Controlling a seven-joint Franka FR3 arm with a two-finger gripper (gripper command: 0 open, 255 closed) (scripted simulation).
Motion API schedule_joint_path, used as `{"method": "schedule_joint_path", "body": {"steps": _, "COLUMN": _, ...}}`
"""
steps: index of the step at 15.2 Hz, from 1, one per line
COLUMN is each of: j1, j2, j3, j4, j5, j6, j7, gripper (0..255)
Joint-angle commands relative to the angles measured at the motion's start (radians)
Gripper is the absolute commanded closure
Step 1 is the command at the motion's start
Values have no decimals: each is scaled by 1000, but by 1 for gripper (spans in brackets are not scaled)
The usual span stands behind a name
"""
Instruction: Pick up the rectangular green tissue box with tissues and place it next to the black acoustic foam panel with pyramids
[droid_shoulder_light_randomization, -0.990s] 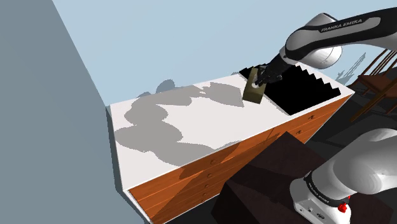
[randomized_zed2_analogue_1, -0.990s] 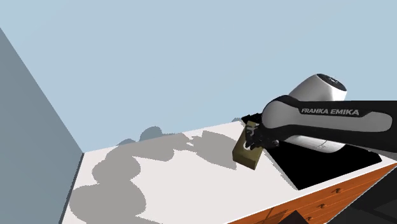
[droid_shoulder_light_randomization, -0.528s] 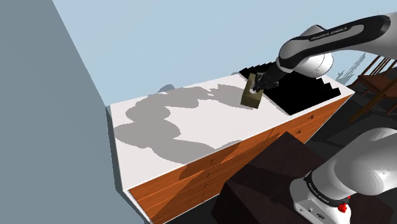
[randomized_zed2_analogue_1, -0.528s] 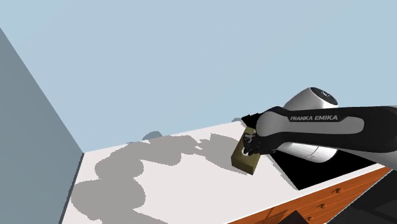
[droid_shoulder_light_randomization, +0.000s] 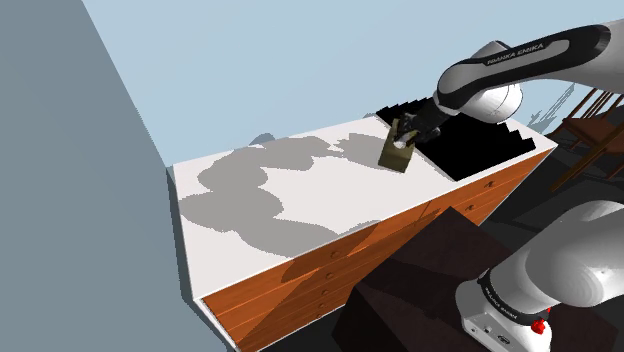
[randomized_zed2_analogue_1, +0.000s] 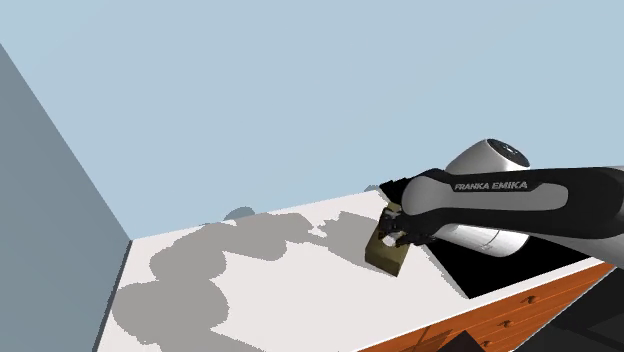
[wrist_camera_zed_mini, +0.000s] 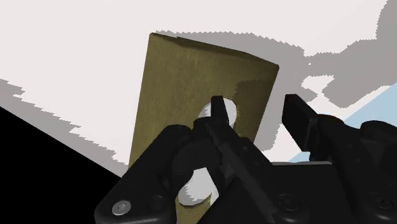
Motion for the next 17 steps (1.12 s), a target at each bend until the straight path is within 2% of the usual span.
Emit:
{"method": "schedule_joint_path", "body": {"steps": 1, "j1": 0, "j2": 0, "j3": 0, "j4": 0, "j5": 0, "j6": 0, "j7": 0, "gripper": 0}}
{"method": "schedule_joint_path", "body": {"steps": 5, "j1": 0, "j2": 0, "j3": 0, "j4": 0, "j5": 0, "j6": 0, "j7": 0, "gripper": 0}}
{"method": "schedule_joint_path", "body": {"steps": 9, "j1": -65, "j2": -128, "j3": 18, "j4": 16, "j5": -90, "j6": -144, "j7": 61, "gripper": 0}}
{"method": "schedule_joint_path", "body": {"steps": 17, "j1": -65, "j2": -128, "j3": 18, "j4": 16, "j5": -89, "j6": -144, "j7": 60, "gripper": 0}}
